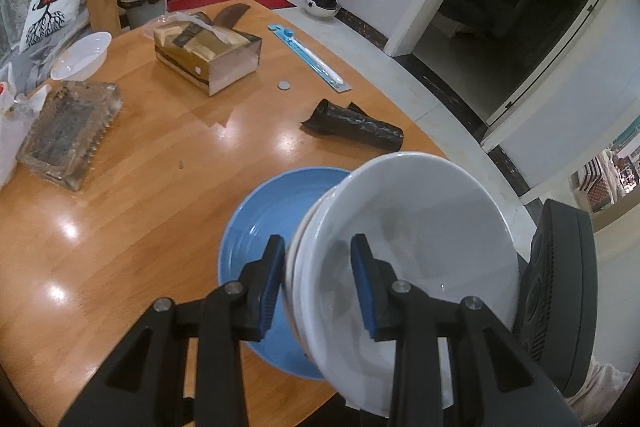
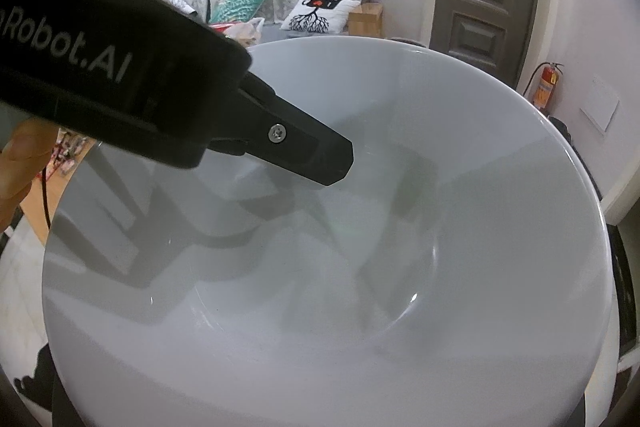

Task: Organize plates and bowls
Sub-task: 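Carry the bowls over the blue plate stack and lower them onto it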

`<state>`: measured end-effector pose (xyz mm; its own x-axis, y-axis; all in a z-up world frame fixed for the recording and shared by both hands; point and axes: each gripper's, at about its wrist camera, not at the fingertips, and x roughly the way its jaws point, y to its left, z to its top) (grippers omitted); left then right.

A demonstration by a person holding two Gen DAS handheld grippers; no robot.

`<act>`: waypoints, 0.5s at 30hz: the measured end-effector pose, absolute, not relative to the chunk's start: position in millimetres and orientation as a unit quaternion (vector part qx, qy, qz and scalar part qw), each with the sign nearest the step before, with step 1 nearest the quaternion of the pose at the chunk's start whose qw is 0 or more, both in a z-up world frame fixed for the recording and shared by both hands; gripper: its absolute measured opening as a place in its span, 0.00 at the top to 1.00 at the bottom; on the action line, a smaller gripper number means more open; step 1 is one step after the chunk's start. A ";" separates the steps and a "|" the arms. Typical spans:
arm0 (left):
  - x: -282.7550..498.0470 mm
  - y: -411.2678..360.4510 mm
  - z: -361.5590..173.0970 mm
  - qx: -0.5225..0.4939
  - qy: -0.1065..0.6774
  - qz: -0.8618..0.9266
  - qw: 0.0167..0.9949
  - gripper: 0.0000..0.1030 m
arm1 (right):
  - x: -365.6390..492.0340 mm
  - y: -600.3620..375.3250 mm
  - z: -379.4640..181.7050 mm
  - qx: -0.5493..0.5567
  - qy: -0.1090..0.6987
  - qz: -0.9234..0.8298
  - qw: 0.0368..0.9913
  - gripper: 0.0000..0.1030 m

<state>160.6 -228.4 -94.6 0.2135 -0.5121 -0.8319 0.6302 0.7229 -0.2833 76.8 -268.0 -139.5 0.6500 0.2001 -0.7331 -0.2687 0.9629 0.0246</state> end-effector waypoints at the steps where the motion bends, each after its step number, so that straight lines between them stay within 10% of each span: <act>1: 161.6 -230.0 -95.7 0.057 0.509 -0.368 0.776 0.72 | 75.5 -268.2 -140.2 -0.042 0.400 0.129 0.907 0.01; 15: 175.2 -244.6 -121.1 0.043 0.534 -0.376 0.756 0.72 | 86.8 -268.3 -145.2 -0.034 0.438 0.126 0.889 0.01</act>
